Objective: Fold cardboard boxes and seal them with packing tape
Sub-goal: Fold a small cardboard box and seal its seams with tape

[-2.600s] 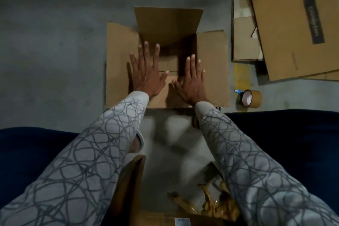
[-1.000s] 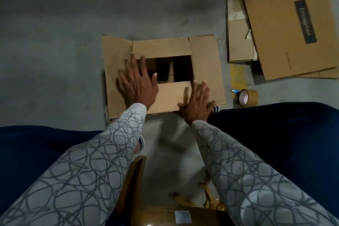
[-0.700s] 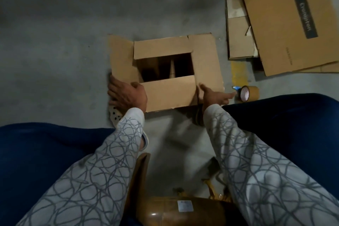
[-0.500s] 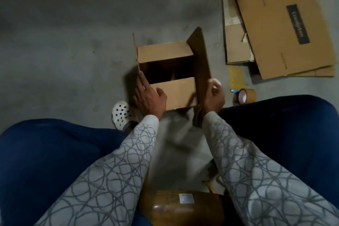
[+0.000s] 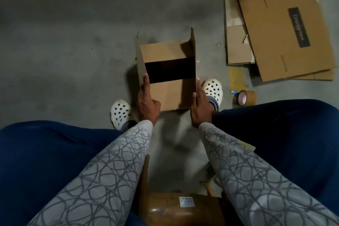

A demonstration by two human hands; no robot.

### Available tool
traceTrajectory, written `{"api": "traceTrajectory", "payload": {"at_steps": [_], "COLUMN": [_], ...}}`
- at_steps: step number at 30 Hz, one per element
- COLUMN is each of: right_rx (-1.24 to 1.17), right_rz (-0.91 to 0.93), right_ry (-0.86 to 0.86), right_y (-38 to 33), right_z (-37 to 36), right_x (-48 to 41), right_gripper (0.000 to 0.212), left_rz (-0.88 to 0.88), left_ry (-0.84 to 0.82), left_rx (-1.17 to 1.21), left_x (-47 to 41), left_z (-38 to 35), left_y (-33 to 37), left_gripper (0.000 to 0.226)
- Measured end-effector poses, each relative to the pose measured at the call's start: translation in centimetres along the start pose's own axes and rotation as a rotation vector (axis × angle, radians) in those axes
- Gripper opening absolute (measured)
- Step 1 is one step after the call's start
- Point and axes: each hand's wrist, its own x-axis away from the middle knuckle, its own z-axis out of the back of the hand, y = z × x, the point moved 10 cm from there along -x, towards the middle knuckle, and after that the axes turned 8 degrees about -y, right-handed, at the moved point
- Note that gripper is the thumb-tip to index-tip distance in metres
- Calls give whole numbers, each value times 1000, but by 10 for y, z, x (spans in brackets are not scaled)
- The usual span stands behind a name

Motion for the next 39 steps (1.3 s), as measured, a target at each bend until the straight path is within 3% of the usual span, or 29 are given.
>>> {"api": "traceTrajectory", "payload": {"at_steps": [4, 10, 15, 18, 23, 25, 27, 29, 32, 35, 39], "right_rx": [31, 326, 790, 897, 658, 501, 242, 89, 107, 82, 82], "right_rz": [14, 68, 13, 18, -53, -122, -262, -340, -339, -311, -292], "right_ry": [5, -109, -339, -457, -487, -341, -115, -17, -47, -17, 10], "right_y": [6, -6, 1, -5, -11, -15, -13, -7, -6, -1, 4], "right_z": [3, -9, -34, -39, -35, -19, 8, 21, 20, 21, 17], "right_x": [-1, -2, -6, -8, -6, -7, -6, -6, -10, -15, -16], "right_gripper": [54, 84, 94, 89, 95, 91, 71, 52, 47, 45, 52], "left_rz": [-42, -10, -74, -93, -64, -15, 38, -43, -249, -237, -251], "left_ry": [-1, -48, -84, -142, -186, -174, -84, -37, -150, -212, -385], "left_rx": [-37, -45, -123, -202, -201, -275, -484, -688, -793, -840, -872], "left_x": [2, -6, -7, -6, -4, -4, -8, -19, -46, -77, -98], "left_z": [-8, -8, -5, -6, -12, -9, 2, -1, -35, -52, -72], "left_y": [3, 3, 6, 6, 5, 4, 15, 45, 76, 73, 43], "left_gripper": [101, 103, 105, 105, 106, 108, 114, 122, 141, 154, 139]}}
